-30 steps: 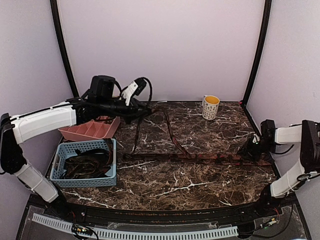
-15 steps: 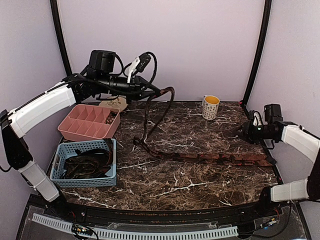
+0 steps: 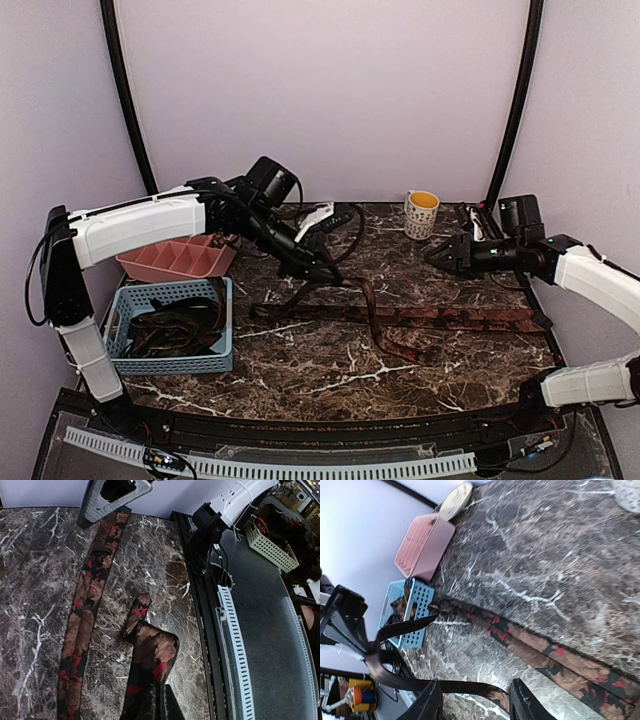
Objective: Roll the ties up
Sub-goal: Adjust the tie at the center of the board, then tie the tie at the center of the board.
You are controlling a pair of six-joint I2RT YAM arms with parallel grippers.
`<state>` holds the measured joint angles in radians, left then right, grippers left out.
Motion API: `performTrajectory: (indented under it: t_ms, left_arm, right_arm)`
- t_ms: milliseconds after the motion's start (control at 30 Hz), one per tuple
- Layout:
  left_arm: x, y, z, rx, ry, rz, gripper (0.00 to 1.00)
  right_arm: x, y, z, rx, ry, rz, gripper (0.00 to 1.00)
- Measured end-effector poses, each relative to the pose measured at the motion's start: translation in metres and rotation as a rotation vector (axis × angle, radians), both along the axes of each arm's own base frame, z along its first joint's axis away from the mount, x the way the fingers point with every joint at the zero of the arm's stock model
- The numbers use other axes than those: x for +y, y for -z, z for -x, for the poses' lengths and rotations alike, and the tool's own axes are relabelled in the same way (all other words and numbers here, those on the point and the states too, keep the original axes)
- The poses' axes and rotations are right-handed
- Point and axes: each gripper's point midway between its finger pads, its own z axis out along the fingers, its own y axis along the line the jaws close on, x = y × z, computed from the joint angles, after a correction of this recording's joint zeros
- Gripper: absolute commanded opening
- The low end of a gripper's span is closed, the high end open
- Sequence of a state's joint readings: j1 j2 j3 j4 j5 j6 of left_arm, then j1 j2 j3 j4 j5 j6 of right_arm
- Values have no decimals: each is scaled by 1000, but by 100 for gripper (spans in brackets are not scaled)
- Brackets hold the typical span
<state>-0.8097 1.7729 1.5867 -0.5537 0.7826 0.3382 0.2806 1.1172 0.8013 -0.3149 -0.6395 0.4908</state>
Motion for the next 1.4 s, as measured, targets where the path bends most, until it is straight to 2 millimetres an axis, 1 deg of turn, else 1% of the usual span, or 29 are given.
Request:
performTrajectory:
  t_ms: [100, 167, 200, 233, 267, 333, 367, 400, 467, 533, 567, 767, 800, 867, 1000, 1067, 1133, 1200, 1267, 1400]
  left_arm:
    - [-4, 24, 11, 18, 37, -58, 0]
    - [-6, 43, 17, 22, 48, -102, 0]
    - [-7, 55, 21, 27, 55, -128, 2]
    - [-8, 67, 25, 31, 59, -156, 7]
    - [-8, 83, 30, 32, 62, -190, 14]
    - [-4, 110, 34, 29, 45, -256, 33]
    - [-3, 116, 35, 31, 38, -272, 41]
    - [1, 130, 36, 26, 16, -314, 46]
    - [8, 142, 28, 16, -49, -340, 48]
    - [21, 146, 11, 11, -140, -348, 48]
    - [31, 144, -1, 8, -199, -346, 48]
    - [98, 113, -81, -28, -582, -307, 49]
    - [107, 111, -91, -31, -635, -311, 49]
    - [121, 113, -104, -35, -711, -341, 49]
    - [137, 130, -110, -17, -793, -431, 49]
    - [143, 139, -111, -1, -828, -470, 51]
    - [149, 143, -112, 15, -867, -491, 54]
    - [154, 144, -115, 32, -907, -487, 56]
    - [162, 142, -119, 54, -949, -474, 58]
    - [181, 130, -131, 102, -1039, -424, 60]
  right_arm:
    - [18, 7, 9, 20, -60, 11, 44]
    - [30, 15, 15, 41, -96, 24, 42]
    - [35, 20, 17, 50, -112, 33, 42]
    - [39, 25, 19, 60, -125, 45, 41]
    - [43, 30, 21, 72, -136, 56, 41]
    - [50, 40, 23, 94, -153, 78, 41]
    - [53, 43, 24, 103, -160, 88, 41]
    - [55, 47, 24, 109, -165, 98, 41]
    - [62, 52, 25, 114, -177, 120, 41]
    - [69, 56, 25, 111, -190, 142, 40]
    - [73, 59, 26, 110, -199, 156, 39]
    - [89, 76, 26, 114, -232, 224, 39]
    - [92, 79, 27, 114, -238, 233, 39]
    - [100, 84, 31, 115, -260, 249, 40]
    - [120, 91, 46, 105, -319, 287, 40]
    - [134, 88, 52, 85, -354, 300, 40]
    - [155, 81, 58, 42, -390, 316, 40]
    - [173, 75, 62, 2, -419, 339, 40]
    - [196, 69, 65, -48, -452, 373, 41]
    - [244, 64, 66, -144, -505, 474, 41]
